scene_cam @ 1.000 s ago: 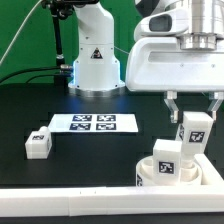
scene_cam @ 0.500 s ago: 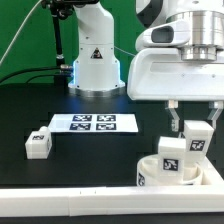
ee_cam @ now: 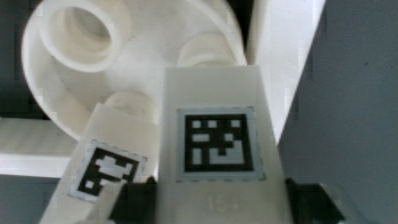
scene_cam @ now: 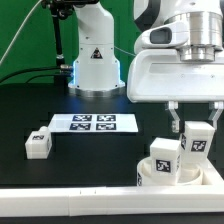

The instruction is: Assemble stool

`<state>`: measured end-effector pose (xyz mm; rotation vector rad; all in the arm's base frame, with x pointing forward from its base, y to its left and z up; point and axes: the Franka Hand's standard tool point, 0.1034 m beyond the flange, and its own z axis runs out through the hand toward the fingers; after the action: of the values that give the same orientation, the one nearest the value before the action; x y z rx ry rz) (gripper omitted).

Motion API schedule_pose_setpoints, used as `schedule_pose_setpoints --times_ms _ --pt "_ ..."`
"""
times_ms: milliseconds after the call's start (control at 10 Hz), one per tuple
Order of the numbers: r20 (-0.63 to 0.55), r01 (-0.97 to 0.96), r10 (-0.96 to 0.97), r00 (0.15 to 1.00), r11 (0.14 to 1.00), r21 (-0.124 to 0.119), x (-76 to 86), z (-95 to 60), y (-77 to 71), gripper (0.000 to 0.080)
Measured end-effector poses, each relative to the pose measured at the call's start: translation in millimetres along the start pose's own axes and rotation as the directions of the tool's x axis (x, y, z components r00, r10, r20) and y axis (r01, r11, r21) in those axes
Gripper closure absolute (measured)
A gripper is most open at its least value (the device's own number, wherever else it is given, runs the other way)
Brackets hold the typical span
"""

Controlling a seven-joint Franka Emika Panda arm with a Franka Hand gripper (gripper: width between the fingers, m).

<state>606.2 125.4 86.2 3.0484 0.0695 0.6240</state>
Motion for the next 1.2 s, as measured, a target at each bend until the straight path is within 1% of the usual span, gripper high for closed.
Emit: schedule_pose_setpoints --times_ms 100,200,300,400,500,900,1000,1200 --pt "0.000 0.000 0.000 1.000 1.000 0.000 -0.2 0.2 0.0 0.0458" --pt "0.001 0.000 0.000 1.000 1.000 0.000 -0.3 0.3 0.0 0.0227" --pt "0.001 0.000 0.000 1.000 1.000 0.000 -0.4 0.4 0.1 0.0227" --pt "0.001 0.000 0.000 1.000 1.000 0.000 -0.6 0.6 0.1 0.0165" --pt "0.001 0.000 0.000 1.000 1.000 -0.001 -0.7 0.7 0.1 0.0153" --pt "0.003 -0.001 0.001 1.000 1.000 -0.001 0.1 0.6 1.6 0.0150" --pt "0.006 -0.029 0.029 1.000 1.000 0.008 7.0 -1.9 8.7 0.0150" --pt "0.059 -0.086 0.084 0.995 0.995 0.042 20.0 -7.7 20.3 0.0150"
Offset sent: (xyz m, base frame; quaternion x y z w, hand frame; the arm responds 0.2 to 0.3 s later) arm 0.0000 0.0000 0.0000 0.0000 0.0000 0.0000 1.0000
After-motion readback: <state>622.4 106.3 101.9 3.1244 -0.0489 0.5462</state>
